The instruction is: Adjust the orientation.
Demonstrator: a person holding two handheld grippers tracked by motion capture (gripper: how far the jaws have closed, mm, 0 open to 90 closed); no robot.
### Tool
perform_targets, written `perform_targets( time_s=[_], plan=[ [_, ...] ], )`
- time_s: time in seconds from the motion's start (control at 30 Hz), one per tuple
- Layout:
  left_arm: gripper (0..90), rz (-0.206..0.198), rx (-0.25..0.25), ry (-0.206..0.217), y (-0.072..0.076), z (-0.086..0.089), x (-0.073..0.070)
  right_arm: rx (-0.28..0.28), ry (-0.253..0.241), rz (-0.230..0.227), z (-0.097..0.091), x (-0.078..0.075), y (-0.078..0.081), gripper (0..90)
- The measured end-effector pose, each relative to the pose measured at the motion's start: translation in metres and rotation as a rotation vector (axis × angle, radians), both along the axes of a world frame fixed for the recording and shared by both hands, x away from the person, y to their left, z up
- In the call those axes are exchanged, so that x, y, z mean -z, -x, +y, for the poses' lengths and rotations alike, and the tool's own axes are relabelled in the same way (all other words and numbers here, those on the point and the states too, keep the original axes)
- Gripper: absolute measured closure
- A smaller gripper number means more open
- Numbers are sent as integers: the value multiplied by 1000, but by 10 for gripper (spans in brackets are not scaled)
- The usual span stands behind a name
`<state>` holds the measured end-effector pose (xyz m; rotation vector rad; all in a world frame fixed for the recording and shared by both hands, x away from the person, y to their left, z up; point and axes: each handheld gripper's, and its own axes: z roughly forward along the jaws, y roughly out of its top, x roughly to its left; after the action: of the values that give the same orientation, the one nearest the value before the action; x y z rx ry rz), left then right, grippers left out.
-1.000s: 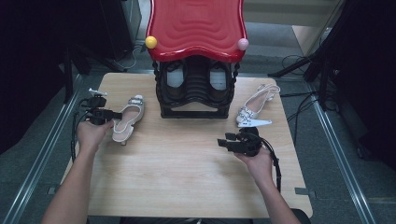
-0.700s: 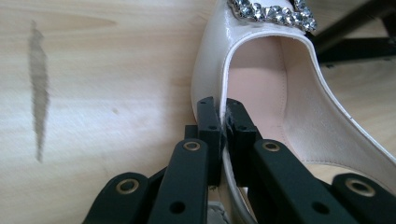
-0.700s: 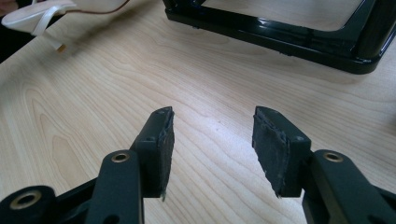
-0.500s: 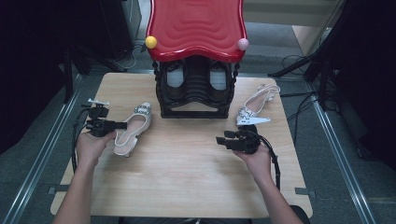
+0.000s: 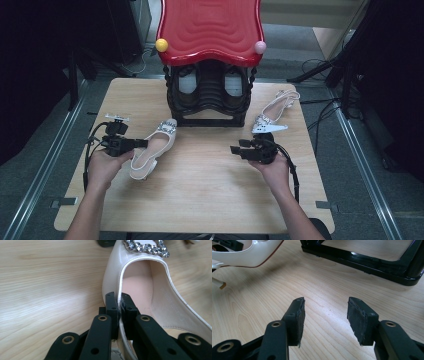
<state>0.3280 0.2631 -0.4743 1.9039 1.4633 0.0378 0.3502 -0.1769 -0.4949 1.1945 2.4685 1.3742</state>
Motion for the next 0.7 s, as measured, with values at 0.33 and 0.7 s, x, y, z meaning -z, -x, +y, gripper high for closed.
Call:
perform_targets(
  time_s=[0.33, 0.7],
  plan=[
    [877, 24, 114, 7, -5, -41, 7, -1, 15, 6, 2, 2, 5, 494],
    [872, 28, 211, 10, -11, -86, 16, -5, 33, -10, 4, 4, 16, 495]
  ],
)
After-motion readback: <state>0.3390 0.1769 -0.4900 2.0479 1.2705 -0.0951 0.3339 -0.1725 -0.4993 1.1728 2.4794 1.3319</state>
